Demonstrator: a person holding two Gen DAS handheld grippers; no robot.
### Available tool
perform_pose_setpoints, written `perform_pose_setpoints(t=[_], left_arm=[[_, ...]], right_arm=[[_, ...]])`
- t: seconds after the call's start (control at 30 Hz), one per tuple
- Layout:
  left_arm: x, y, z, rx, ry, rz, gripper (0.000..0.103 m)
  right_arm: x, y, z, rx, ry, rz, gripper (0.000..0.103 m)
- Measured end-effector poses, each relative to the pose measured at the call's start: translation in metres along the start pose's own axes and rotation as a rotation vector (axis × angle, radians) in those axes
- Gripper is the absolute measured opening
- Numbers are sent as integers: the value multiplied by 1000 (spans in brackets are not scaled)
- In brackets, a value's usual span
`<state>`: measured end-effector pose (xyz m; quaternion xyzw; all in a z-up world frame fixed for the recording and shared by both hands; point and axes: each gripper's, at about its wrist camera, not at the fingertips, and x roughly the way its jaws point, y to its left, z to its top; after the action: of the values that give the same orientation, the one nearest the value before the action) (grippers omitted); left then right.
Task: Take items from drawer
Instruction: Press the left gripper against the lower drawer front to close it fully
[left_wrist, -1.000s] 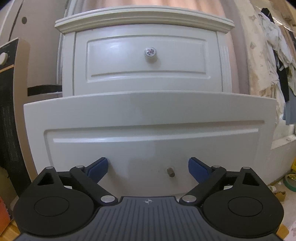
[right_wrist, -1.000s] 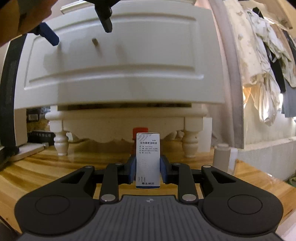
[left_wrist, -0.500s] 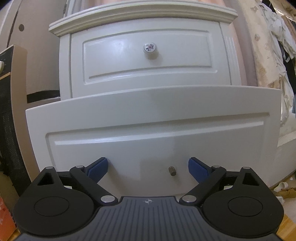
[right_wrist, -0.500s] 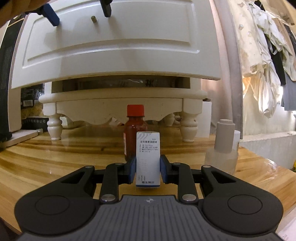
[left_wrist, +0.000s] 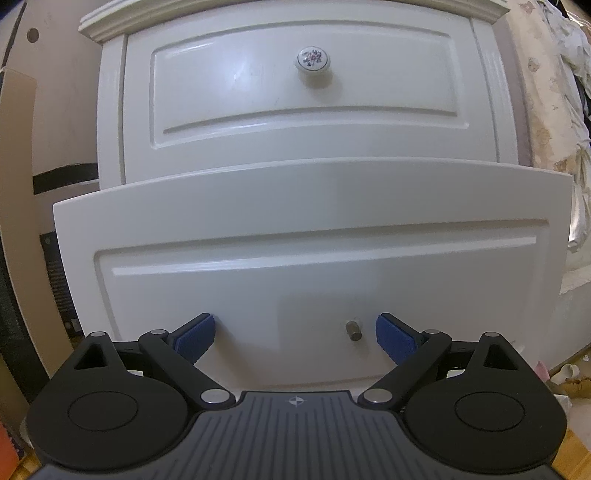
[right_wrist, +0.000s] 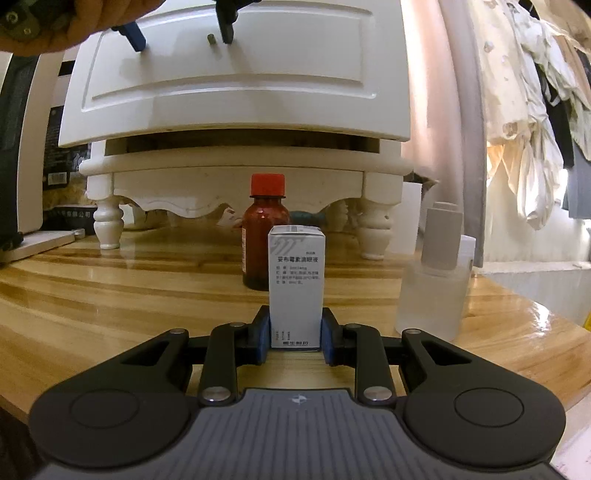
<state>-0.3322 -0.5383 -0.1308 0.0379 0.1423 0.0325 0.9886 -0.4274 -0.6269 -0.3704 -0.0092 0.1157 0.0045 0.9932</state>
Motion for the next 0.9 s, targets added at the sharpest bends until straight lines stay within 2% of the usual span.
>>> perform_pose_setpoints(t=[0.1,0.13,0.17,0.23,0.43,0.57,0.67,0.73,0.8,0.87,0.9], left_arm=[[8,-1,2,0,2,2,95],[10,-1,3,-4,6,2,95],[13,-1,5,-8,10,2,95],[19,-2,8,-13,18,2,95],[32,-4,12,-6,17,5,95],[44,-2,16,0,17,0,95],[51,-3,18,-4,11,-2,96],[55,-4,19,-4,9,1,96],[59,-5,20,-8,9,2,97],[63,-6,22,-12,10,1,97],[64,-7,22,-13,10,1,97]], right_arm=[[1,0,1,12,-3,8,29],[0,0,1,15,-11,15,35],[-1,0,1,18,-19,23,53],[-6,-1,1,32,-35,6,73],[-30,-15,9,76,-135,51,72],[-54,-27,29,103,-201,70,76],[-66,-36,43,109,-232,86,85],[-74,-42,53,113,-253,96,85],[-82,-48,63,117,-274,106,90],[-90,-54,73,121,-294,117,100],[-94,-57,77,122,-305,122,101]])
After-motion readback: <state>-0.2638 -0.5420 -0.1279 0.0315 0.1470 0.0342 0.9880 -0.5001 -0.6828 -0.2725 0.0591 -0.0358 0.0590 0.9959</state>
